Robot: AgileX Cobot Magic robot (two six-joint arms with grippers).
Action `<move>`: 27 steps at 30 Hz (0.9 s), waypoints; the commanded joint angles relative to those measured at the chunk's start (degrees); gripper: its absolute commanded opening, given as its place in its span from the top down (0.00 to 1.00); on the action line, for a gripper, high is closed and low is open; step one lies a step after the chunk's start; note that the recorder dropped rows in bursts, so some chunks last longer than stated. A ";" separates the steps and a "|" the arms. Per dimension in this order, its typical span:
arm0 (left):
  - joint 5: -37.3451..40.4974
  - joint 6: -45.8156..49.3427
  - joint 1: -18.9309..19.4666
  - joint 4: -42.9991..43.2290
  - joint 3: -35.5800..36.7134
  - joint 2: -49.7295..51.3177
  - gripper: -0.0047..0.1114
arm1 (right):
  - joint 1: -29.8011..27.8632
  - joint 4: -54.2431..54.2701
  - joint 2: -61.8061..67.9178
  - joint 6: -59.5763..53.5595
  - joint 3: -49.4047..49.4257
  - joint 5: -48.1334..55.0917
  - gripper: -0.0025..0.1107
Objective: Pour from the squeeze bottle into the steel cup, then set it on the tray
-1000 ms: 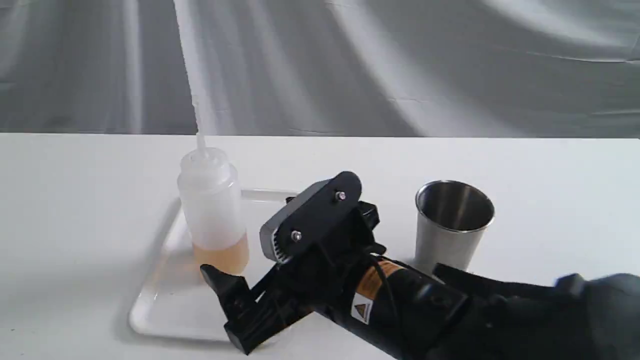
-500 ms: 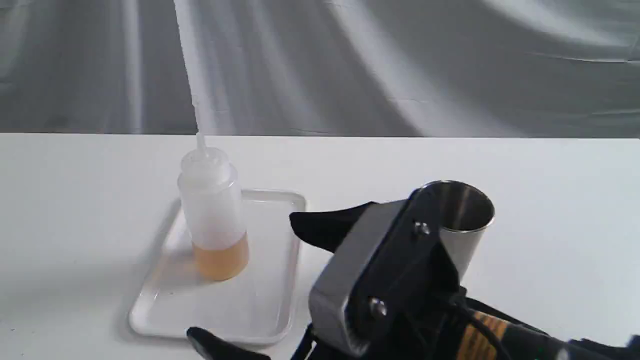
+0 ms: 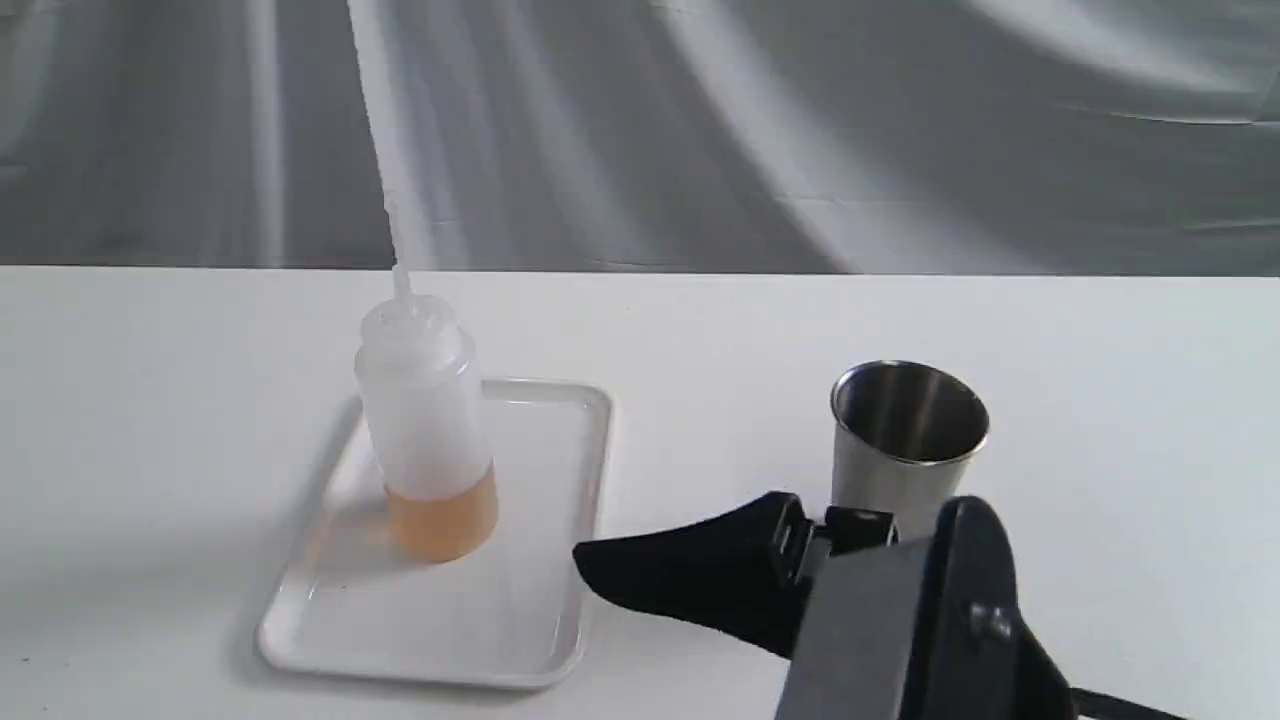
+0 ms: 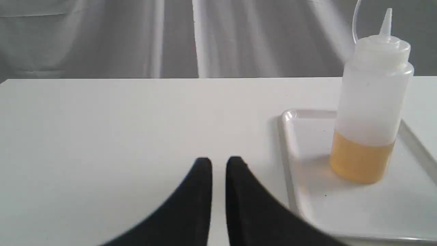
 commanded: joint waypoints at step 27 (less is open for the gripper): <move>-0.41 -0.27 -0.30 0.02 0.25 -0.15 0.89 | 0.14 -1.82 -14.41 -0.55 13.03 0.29 0.05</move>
